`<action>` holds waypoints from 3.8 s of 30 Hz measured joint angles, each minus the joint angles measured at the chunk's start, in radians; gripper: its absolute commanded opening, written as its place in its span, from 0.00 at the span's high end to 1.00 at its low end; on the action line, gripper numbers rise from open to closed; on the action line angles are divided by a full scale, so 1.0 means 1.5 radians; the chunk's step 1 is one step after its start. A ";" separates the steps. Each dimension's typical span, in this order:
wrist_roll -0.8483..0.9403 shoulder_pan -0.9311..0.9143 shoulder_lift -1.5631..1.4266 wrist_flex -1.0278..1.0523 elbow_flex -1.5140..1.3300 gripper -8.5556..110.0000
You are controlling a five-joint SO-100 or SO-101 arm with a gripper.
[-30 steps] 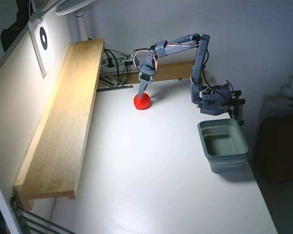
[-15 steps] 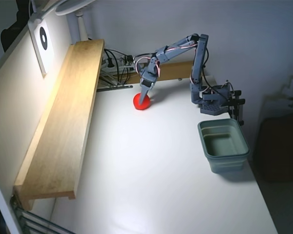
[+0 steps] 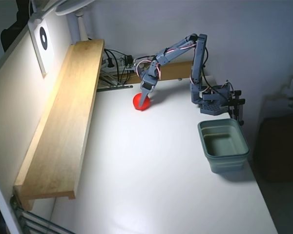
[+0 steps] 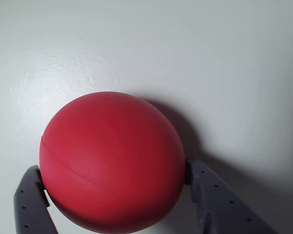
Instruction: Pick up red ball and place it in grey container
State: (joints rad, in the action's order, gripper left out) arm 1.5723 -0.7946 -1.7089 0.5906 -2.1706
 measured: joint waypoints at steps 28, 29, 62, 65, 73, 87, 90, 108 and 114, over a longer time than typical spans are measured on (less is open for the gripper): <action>0.000 0.002 0.000 -0.001 0.000 0.73; 0.000 0.002 0.000 -0.001 0.000 0.73; 0.000 0.001 -0.038 0.450 0.378 0.73; 0.000 0.001 -0.032 0.496 0.438 0.73; 0.001 0.001 0.020 0.630 0.618 0.73; 0.001 0.001 0.096 0.759 0.827 0.73; 0.001 0.018 0.096 0.761 0.830 0.73; 0.001 0.369 0.096 0.762 0.831 0.73; 0.001 0.486 0.096 0.762 0.831 0.73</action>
State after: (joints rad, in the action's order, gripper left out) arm 1.5739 -0.0660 -1.5647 1.7334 -0.9235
